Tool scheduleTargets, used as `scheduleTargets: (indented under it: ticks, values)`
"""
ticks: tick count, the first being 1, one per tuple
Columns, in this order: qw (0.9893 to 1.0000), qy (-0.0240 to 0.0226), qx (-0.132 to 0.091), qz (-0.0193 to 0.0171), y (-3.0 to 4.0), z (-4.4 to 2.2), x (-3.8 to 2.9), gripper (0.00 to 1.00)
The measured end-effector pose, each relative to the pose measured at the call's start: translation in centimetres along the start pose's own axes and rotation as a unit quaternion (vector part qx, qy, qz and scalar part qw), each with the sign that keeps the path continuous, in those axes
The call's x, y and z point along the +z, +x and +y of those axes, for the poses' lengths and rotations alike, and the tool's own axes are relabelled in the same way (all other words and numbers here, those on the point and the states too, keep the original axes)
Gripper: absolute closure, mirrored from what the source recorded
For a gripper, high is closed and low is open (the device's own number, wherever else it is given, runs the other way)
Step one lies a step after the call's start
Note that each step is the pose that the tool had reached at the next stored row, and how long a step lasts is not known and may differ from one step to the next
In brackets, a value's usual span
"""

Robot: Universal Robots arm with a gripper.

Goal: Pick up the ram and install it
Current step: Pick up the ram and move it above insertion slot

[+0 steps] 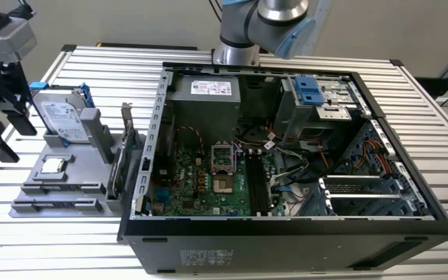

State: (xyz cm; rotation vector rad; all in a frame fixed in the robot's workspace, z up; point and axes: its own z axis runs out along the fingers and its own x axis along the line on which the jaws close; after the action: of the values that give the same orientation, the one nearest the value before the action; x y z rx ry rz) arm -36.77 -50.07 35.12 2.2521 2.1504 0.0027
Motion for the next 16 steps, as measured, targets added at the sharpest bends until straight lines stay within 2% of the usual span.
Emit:
scheduleTargets:
  ticks: [16]
  values:
    - [1.0000, -0.0001, 0.000, -0.0022, 0.03, -0.02, 0.68, 0.00]
